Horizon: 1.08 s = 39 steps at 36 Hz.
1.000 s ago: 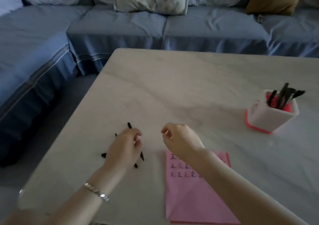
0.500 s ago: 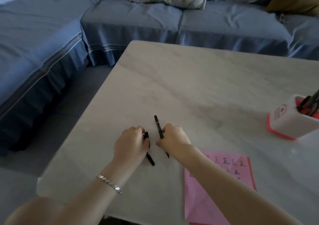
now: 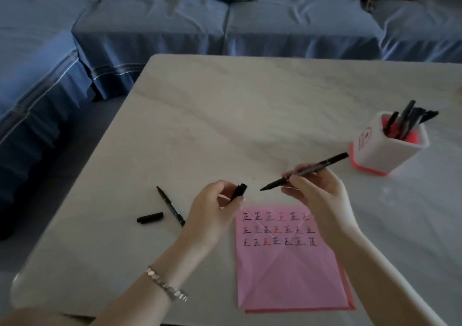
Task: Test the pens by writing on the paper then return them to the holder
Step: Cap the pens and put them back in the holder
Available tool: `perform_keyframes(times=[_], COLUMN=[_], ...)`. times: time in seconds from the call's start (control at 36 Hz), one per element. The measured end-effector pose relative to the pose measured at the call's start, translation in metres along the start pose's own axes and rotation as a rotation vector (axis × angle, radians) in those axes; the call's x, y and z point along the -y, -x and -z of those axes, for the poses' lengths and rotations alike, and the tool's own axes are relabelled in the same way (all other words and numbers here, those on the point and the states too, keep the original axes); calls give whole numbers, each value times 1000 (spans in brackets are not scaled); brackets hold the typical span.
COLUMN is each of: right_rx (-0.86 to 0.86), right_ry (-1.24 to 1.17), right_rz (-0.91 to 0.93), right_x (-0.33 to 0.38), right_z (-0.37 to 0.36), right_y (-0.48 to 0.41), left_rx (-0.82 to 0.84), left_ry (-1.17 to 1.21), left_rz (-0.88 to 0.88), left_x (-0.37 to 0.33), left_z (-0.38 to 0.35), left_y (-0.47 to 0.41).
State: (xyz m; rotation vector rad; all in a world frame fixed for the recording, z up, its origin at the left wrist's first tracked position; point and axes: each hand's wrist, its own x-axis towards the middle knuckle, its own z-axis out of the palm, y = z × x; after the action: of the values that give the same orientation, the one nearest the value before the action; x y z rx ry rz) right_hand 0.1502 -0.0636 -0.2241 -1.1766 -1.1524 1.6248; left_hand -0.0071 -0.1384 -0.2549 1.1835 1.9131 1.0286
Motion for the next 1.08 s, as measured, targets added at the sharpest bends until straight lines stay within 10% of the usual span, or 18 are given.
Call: perform_keyframes(times=[1.08], right_rx=[28], right_ry=[-178], right_rz=[119], right_x=[-11], right_z=[43], right_y=[50], left_rx=[320], left_ry=[63], left_rz=[-216], left_x=[-52], left_z=[-34], left_y=[31])
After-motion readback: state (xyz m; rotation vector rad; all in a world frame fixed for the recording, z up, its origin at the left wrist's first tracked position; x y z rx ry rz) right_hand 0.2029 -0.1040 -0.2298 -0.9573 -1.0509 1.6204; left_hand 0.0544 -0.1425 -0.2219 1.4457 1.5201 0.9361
